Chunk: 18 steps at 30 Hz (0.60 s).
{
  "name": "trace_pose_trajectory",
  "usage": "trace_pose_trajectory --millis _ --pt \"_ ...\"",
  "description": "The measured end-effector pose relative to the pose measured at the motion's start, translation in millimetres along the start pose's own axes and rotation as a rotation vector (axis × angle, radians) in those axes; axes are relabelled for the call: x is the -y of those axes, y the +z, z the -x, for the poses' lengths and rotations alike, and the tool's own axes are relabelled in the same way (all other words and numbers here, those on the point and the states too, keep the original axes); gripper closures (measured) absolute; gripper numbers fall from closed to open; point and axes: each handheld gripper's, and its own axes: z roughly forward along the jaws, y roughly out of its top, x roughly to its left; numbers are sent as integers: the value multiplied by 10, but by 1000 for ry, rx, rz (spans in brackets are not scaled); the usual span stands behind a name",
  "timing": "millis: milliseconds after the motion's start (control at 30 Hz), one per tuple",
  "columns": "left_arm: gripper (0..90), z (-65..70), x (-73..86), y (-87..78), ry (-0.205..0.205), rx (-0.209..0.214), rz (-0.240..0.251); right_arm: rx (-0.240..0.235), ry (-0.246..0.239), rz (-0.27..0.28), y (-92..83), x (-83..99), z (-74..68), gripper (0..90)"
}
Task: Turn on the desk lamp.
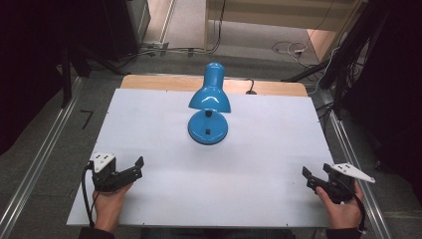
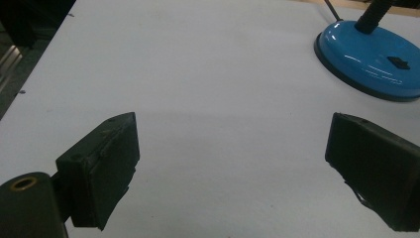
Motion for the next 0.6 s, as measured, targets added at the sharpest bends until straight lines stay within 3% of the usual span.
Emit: trace_pose_trajectory --millis 100,167,200,267,433,600 --pt "71 9 -5 2 0 -1 3 1 -2 21 -38 1 -15 168" --pt "71 15 -9 4 1 2 6 16 -14 -9 -6 14 -4 189" --pt "71 18 -10 3 2 3 5 -9 28 -48 32 33 29 217" --pt "71 23 -10 9 0 4 7 -16 45 -52 25 33 48 227" --pt "71 25 -13 35 -2 5 0 3 39 -44 11 25 41 194" --pt "71 43 -17 44 6 8 1 -9 41 -53 20 21 34 187"
